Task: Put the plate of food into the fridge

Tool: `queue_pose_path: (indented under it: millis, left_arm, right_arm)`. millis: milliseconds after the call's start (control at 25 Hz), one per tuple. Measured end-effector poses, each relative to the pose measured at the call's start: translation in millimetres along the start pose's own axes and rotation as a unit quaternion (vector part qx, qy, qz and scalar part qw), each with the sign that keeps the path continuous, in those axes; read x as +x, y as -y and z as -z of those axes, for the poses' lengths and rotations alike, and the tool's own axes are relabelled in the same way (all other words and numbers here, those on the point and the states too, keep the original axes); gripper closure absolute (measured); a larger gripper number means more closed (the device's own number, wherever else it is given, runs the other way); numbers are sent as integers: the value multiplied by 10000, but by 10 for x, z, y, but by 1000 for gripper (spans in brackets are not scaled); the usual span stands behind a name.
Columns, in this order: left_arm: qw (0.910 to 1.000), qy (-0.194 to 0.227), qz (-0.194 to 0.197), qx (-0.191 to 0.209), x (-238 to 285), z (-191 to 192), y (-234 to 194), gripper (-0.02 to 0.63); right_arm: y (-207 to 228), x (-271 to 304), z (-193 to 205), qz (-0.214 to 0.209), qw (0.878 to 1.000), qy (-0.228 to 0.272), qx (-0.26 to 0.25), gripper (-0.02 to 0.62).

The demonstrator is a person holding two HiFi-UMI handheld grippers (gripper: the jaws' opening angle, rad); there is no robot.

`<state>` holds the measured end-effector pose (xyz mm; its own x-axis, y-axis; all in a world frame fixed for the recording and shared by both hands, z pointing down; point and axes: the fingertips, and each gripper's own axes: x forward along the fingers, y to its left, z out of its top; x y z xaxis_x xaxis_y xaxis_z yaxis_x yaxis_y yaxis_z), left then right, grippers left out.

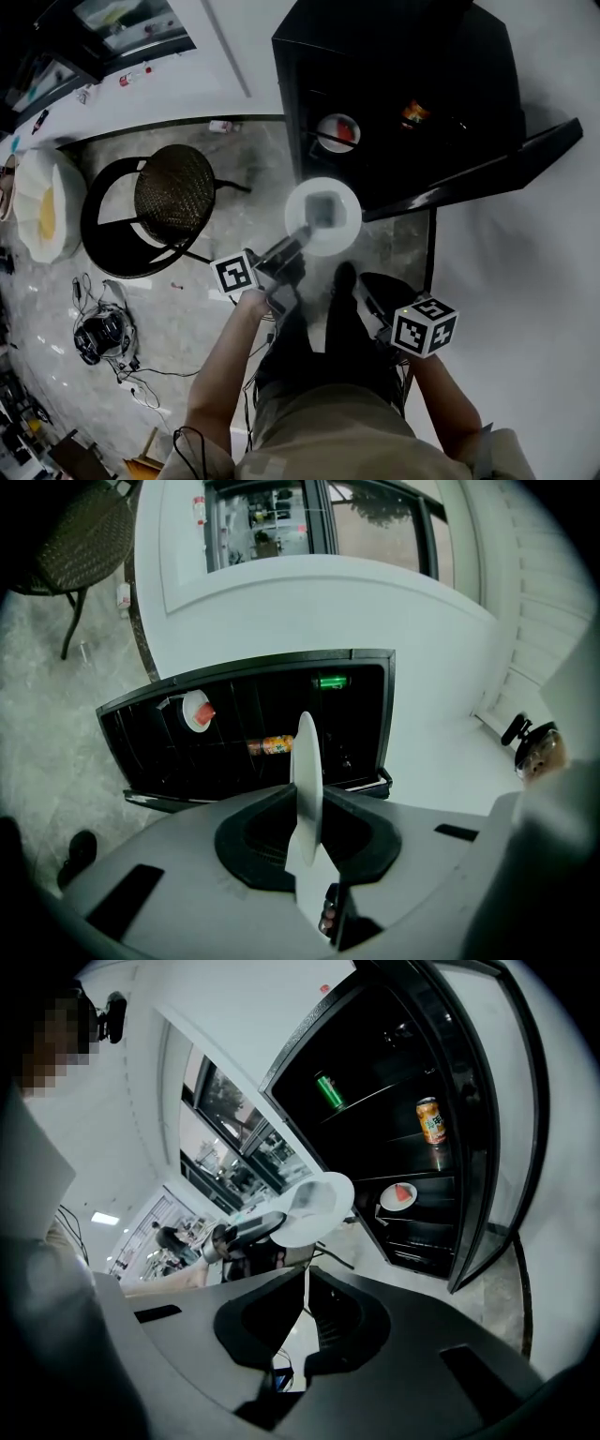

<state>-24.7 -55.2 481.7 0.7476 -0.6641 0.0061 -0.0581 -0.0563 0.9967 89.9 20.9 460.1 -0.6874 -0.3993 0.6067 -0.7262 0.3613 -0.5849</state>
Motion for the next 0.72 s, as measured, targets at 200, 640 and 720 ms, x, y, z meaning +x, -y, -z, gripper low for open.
queue_pose_path:
  millis: [200, 640, 720]
  left_arm:
    - [10000, 38, -53, -50, 84, 25, -238, 566]
    - [9997, -154, -91, -154, 415, 99, -683, 566]
    - [9995, -220, -105, -209, 469, 138, -782, 566]
  right_arm:
    - [63, 38, 69, 1, 9999, -87, 66, 568]
    - [343, 62, 348, 96, 9991, -157, 395, 568]
    - [425, 59, 366, 103, 9989, -125, 442, 568]
